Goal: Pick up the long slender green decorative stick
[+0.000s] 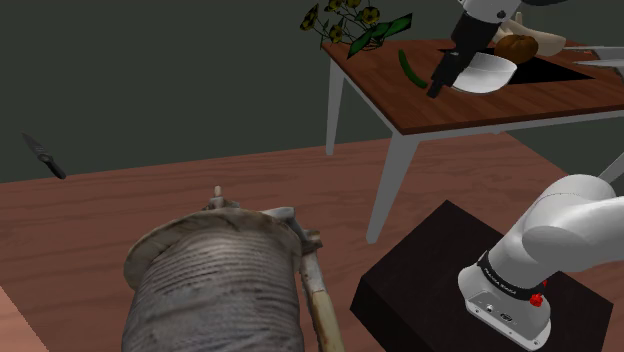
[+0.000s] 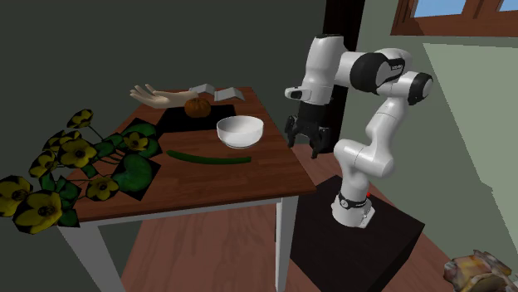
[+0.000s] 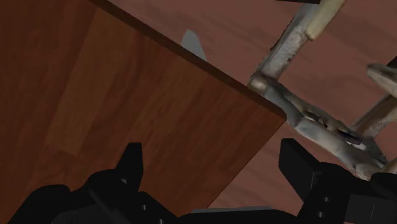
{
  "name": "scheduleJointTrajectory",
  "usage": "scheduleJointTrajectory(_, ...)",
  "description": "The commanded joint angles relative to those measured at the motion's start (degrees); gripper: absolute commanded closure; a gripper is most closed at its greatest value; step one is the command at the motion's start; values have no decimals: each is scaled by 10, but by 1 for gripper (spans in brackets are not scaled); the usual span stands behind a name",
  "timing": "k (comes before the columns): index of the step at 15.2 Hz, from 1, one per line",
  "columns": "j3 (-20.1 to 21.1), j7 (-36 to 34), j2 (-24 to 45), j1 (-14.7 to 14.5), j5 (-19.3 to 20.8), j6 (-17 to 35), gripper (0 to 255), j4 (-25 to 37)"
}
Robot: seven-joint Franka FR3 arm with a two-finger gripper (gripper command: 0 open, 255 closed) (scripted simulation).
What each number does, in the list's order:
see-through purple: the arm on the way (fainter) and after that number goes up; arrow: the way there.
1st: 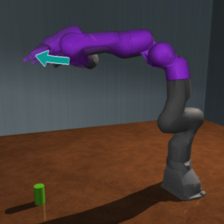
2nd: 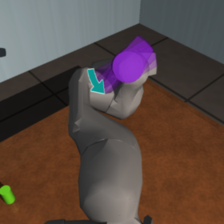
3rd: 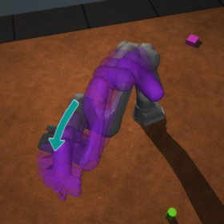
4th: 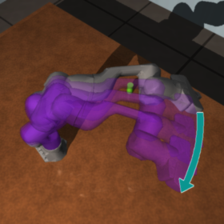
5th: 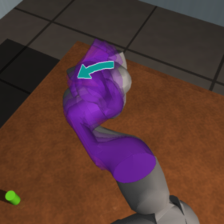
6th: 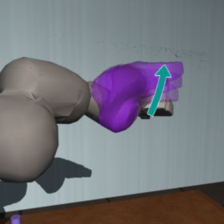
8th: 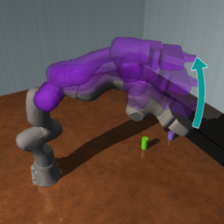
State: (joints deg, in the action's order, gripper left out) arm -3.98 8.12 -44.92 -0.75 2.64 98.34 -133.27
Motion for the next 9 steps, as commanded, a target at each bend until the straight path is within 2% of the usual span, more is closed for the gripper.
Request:
scheduleJointTrajectory(1,0,0,0,0,0,0,0,0)
scheduleJointTrajectory(9,-27,-68,210,38,-7,-11,0,173)
